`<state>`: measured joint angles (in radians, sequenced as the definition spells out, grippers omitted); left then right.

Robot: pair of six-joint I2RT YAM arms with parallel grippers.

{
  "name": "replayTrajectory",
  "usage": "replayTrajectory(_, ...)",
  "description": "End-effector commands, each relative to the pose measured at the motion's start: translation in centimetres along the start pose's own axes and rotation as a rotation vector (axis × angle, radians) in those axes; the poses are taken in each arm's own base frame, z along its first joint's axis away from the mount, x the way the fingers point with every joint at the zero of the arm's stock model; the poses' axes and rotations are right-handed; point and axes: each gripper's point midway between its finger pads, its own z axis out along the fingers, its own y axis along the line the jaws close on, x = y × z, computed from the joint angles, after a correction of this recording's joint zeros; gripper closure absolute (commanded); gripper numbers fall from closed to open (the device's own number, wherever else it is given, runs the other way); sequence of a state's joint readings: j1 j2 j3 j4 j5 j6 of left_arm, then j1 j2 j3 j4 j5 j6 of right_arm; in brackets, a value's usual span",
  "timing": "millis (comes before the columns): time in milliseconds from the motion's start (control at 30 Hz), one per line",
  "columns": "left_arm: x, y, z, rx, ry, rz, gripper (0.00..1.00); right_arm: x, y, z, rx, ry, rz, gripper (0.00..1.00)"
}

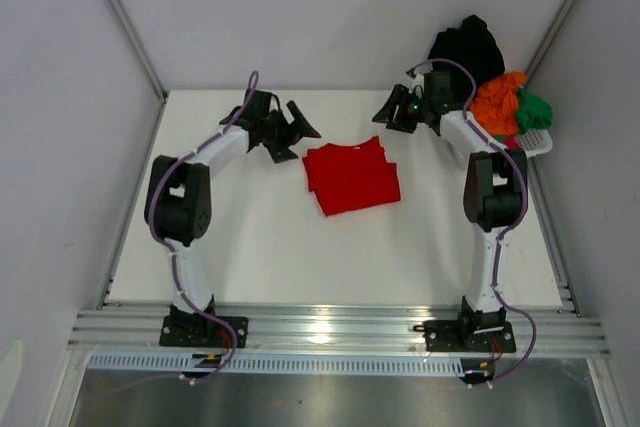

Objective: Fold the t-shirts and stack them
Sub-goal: Fold the tshirt

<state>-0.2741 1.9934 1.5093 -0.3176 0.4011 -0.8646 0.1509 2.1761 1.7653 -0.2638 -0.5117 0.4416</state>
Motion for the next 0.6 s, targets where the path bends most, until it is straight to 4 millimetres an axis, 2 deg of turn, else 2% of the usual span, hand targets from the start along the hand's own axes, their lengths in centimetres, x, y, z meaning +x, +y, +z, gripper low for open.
replayTrajectory(0,-2.3,-4.4,-4.5,0.095,-0.088,0.134,0.01,-2.3,3.8,-3.5,-0.062,-0.049,-0.08,0.39)
replayTrajectory(33,-2.1,-5.8,-6.3,0.119,-0.113,0.176,0.01,-2.0,3.9,-4.1,-0.06,-0.047,-0.091,0.42)
replayTrajectory(67,-1.3,-5.5,-6.7,0.114,-0.107,0.212,0.06,-2.4,5.3,-5.8,-0.078,-0.074,-0.116,0.43)
replayTrajectory(100,-1.0,-6.0,-7.5,0.126,-0.113,0.235,0.14,-0.5,4.5,-5.9,-0.073,-0.04,-0.103,0.46)
replayTrajectory(133,0.2,-6.7,-8.4,0.144,-0.114,0.268,0.32,0.1,4.7,-6.5,-0.076,-0.037,-0.11,0.68)
replayTrajectory(167,1.1,-6.2,-8.4,0.138,-0.102,0.267,0.63,0.7,4.8,-6.9,-0.079,-0.038,-0.116,0.86)
replayTrajectory(200,2.4,-6.2,-8.1,0.156,-0.086,0.277,0.72,1.1,5.3,-7.7,-0.086,-0.042,-0.122,1.0)
replayTrajectory(233,2.9,-6.7,-8.3,0.181,-0.087,0.284,0.8,2.9,4.4,-7.4,-0.076,-0.005,-0.104,1.0)
replayTrajectory(267,3.4,-7.0,-8.2,0.201,-0.081,0.265,0.87,3.8,4.3,-7.4,-0.078,0.013,-0.11,1.0)
replayTrajectory(300,4.5,-5.7,-7.3,0.189,-0.052,0.238,0.99,4.7,4.4,-7.1,-0.08,0.033,-0.113,1.0)
replayTrajectory(333,5.0,-6.3,-6.8,0.218,-0.04,0.216,0.99,5.9,3.7,-6.6,-0.061,0.055,-0.102,1.0)
replayTrajectory(400,6.0,-5.5,-5.1,0.219,0.006,0.173,0.99,7.2,3.6,-5.6,-0.061,0.088,-0.107,1.0)
replayTrajectory(433,6.4,-5.6,-4.4,0.241,0.021,0.15,0.99,8.0,2.9,-4.6,-0.049,0.113,-0.097,1.0)
replayTrajectory(467,6.8,-4.7,-3.2,0.224,0.043,0.128,0.99,8.0,2.5,-4.1,-0.033,0.113,-0.101,1.0)
replayTrajectory(533,6.9,-4.3,-2.1,0.222,0.05,0.1,0.99,9.1,1.2,-2.6,-0.009,0.151,-0.079,1.0)
replayTrajectory(567,7.0,-3.6,-1.2,0.204,0.061,0.088,0.99,8.5,1.0,-2.1,-0.004,0.145,-0.078,1.0)
